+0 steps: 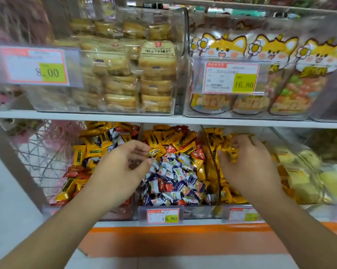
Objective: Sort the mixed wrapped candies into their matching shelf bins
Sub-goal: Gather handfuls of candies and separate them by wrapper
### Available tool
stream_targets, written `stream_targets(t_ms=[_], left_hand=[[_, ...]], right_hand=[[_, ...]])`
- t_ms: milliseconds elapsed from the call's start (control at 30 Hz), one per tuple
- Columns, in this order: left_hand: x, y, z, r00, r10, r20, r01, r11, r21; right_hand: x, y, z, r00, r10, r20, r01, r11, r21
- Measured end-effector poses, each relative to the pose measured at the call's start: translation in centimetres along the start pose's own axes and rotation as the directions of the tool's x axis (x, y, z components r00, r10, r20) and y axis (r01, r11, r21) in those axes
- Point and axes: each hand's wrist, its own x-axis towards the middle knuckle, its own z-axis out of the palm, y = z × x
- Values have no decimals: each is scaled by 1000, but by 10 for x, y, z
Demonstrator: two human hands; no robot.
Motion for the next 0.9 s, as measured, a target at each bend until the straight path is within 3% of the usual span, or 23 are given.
stream_targets(t_ms=[300, 567, 767, 900], left_hand=[[11, -45, -43, 995, -75, -71, 93, 952, 293], [12, -90, -101, 970, -91, -227, 181, 889, 421], [5, -113, -107, 980, -188, -64, 198, 901, 386], [7, -116, -109, 978, -202, -45, 206, 922, 329]], right_hand=[[-11, -56, 21, 942, -271, 200, 230, 952, 202], [-10, -148, 44, 793, -497, 351, 402, 861, 311], [28, -234, 102, 705, -532, 468, 445, 847, 292], [58, -265, 154, 687, -513, 515, 456, 856, 243]])
